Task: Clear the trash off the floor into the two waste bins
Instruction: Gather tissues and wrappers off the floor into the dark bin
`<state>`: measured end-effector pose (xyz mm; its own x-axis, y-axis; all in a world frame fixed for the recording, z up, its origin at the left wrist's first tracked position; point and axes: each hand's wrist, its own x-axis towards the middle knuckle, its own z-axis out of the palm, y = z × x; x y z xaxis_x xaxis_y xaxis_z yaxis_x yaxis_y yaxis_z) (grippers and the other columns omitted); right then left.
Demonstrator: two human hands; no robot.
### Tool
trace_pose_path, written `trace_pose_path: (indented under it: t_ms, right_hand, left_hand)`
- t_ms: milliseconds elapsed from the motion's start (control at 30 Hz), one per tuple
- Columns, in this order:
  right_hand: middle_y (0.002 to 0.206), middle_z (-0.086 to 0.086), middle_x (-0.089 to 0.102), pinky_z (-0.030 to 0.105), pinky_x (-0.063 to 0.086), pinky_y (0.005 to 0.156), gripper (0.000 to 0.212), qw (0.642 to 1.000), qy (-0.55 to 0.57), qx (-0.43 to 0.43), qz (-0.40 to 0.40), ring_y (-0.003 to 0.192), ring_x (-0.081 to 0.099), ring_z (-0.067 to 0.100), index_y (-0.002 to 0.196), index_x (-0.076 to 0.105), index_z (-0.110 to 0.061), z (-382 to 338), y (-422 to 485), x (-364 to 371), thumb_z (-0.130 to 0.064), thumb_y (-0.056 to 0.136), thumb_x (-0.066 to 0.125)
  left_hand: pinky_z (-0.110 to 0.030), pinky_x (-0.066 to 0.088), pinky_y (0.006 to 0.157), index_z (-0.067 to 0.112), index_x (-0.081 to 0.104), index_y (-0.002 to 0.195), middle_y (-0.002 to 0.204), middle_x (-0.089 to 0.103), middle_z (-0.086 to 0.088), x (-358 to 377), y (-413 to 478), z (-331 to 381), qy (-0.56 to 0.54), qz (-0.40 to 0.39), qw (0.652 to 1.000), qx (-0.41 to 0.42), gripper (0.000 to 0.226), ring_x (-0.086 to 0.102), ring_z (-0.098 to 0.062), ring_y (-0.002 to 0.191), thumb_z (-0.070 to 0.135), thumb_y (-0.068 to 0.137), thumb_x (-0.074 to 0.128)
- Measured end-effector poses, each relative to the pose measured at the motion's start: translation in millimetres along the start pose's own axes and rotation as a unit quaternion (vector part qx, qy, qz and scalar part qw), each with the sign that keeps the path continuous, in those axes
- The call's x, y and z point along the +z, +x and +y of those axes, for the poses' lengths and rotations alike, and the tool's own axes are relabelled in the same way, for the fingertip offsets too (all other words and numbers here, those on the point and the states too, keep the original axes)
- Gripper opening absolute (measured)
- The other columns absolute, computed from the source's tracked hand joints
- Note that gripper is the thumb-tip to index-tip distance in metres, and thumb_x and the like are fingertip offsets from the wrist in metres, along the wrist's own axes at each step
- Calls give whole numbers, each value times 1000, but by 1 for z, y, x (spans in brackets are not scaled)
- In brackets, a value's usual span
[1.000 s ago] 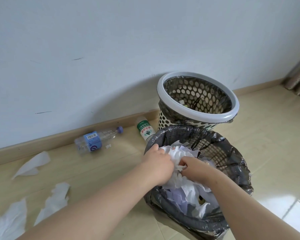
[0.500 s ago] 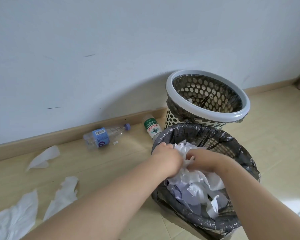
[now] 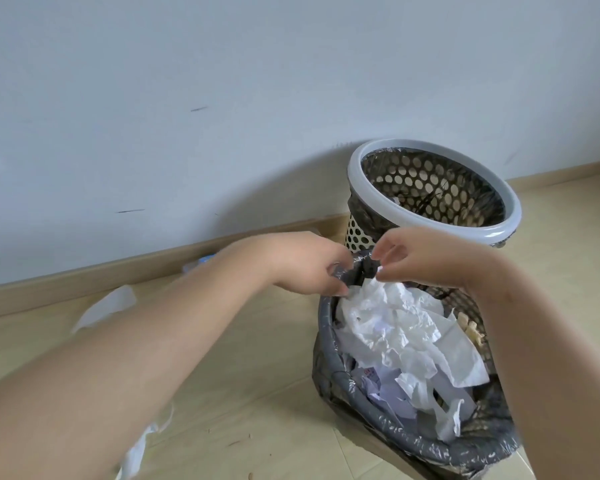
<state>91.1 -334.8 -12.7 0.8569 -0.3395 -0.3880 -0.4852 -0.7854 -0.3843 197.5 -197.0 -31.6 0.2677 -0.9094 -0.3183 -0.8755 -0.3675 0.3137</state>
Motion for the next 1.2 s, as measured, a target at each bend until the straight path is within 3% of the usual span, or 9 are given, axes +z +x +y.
trace_pose_path:
  t_ms: [67, 233, 433, 633, 767, 867, 967, 1067, 1200]
  right_hand:
    - [96, -6, 65, 22, 50, 67, 12, 998, 39, -38, 33, 84, 61, 9, 94, 60, -23, -21, 4, 6, -15, 85, 58]
    - [80, -9, 61, 18, 42, 60, 9, 987, 78, -123, 67, 68, 53, 6, 85, 61, -20, -82, 22, 51, -16, 86, 54]
    - [64, -14, 47, 16, 37, 54, 11, 982, 80, -162, 59, 61, 46, 7, 90, 62, -17, -136, 50, 125, -15, 88, 51]
    - [82, -3, 47, 25, 39, 74, 19, 989, 13, -134, -60, 86, 47, 19, 104, 58, -15, -161, 78, 204, -14, 88, 47]
    - [134, -1, 41, 34, 39, 97, 44, 980, -64, -120, -145, 118, 44, 21, 129, 45, -24, -174, 93, 262, -19, 85, 50]
    - [139, -2, 36, 36, 36, 93, 55, 974, -130, -113, -145, 120, 42, 23, 139, 31, -30, -192, 95, 295, -26, 86, 47]
    - [139, -3, 34, 32, 36, 85, 55, 975, -129, -110, -147, 118, 42, 22, 138, 29, -30, -205, 91, 323, -24, 87, 46]
    - [145, -4, 28, 31, 38, 89, 54, 972, -137, -115, -154, 120, 37, 22, 137, 31, -29, -210, 88, 343, -21, 86, 45]
    - [147, -2, 25, 31, 33, 90, 50, 963, -205, -148, -97, 118, 39, 23, 137, 30, -28, -207, 92, 349, -19, 89, 40]
  left_hand:
    - [-26, 40, 89, 28, 41, 134, 122, 54, 8, -6, -14, -21, -21, 0, 999, -43, 44, 51, -14, 106, 41, 93, 49]
    - [-28, 43, 95, 27, 49, 129, 122, 57, 4, 11, -54, -81, -95, 32, 986, -136, 36, 55, -15, 103, 34, 93, 49]
    - [-22, 38, 79, 17, 61, 111, 111, 56, -2, 81, -109, -132, -197, 253, 921, -219, 22, 55, -17, 104, 18, 90, 55]
    - [-18, 32, 82, 17, 63, 109, 110, 50, 9, 174, -173, -183, -237, 271, 879, -312, 22, 48, -8, 106, 13, 93, 49]
    - [-18, 31, 82, 14, 65, 105, 109, 51, 11, 223, -206, -212, -219, 266, 871, -350, 25, 49, -15, 108, 4, 89, 48]
    - [-22, 34, 86, 12, 64, 106, 115, 54, 3, 240, -225, -237, -207, 283, 841, -412, 26, 48, -20, 110, 3, 88, 47]
    - [-31, 37, 92, 9, 63, 111, 123, 53, -6, 243, -232, -262, -183, 308, 798, -484, 28, 46, -27, 116, 5, 87, 50]
    - [-37, 31, 103, 18, 51, 127, 144, 35, -5, 238, -235, -293, -152, 285, 768, -554, 42, 27, -25, 135, 12, 86, 53]
    - [-37, 30, 106, 30, 20, 146, 157, 0, 1, 224, -234, -339, -375, 284, 651, -596, 76, 14, -22, 143, 33, 83, 64]
